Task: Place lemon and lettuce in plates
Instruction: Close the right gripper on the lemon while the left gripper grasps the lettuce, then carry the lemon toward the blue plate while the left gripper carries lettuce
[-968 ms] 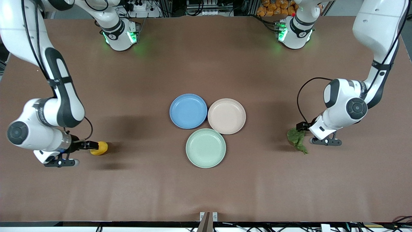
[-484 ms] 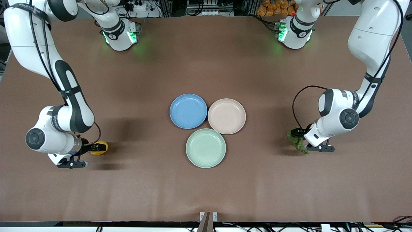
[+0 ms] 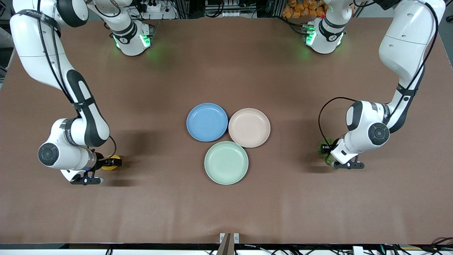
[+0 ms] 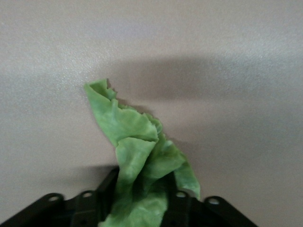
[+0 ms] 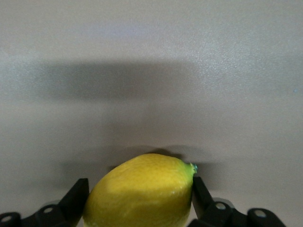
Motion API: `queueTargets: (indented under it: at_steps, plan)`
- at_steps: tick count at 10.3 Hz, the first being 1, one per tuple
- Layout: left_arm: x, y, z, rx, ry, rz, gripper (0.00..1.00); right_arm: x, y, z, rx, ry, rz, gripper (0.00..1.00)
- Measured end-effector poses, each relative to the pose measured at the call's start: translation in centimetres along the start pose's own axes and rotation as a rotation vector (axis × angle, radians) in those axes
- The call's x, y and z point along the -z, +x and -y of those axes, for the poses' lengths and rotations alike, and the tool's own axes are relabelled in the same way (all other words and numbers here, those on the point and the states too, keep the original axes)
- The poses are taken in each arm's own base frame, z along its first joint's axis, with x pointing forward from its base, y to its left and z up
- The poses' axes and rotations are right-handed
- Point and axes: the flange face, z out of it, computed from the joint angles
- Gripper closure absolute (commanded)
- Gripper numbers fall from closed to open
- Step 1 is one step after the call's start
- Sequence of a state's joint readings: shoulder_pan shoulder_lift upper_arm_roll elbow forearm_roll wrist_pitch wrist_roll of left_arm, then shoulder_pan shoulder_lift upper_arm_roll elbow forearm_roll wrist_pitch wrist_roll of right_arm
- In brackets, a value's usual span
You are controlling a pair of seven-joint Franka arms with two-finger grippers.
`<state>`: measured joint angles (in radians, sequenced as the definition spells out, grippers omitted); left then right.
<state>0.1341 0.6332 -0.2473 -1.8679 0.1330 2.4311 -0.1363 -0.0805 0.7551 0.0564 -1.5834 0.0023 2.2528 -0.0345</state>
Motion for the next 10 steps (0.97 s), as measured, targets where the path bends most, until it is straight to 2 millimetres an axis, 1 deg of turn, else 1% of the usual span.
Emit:
queueTargets:
  at_steps: [1, 3, 4, 5, 6, 7, 8, 10]
  plan:
    - [0.2, 0.1, 0.1, 0.008, 0.002, -0.001, 1.00, -0.1, 0.0, 0.0, 0.000, 0.000, 0.000, 0.84]
    - [0.2, 0.1, -0.2, 0.015, 0.001, -0.002, 1.00, -0.1, 0.0, 0.2, 0.003, 0.001, 0.001, 0.84]
    - [0.2, 0.2, -0.3, 0.015, 0.000, -0.003, 1.00, -0.1, 0.0, 0.6, 0.002, 0.001, 0.004, 0.82]
    - [0.3, 0.3, -0.5, 0.018, -0.001, -0.006, 1.00, -0.1, 0.0, 1.4, -0.002, 0.002, 0.012, 0.81]
    - [0.7, 0.4, -0.8, 0.036, -0.001, -0.005, 1.00, -0.2, -0.1, 2.9, -0.007, 0.004, 0.027, 0.81]
    - [1.4, 0.5, -1.4, 0.062, 0.001, 0.005, 1.00, -0.1, -0.2, 4.8, -0.014, 0.009, 0.041, 0.81]
    - [2.6, 0.5, -2.8, 0.083, 0.009, 0.016, 1.00, 0.4, -0.3, 6.9, -0.027, 0.019, 0.051, 0.81]
    - [6.4, 0.5, -6.8, 0.128, 0.037, 0.031, 1.00, 2.2, -0.9, 11.0, -0.066, 0.041, 0.077, 0.80]
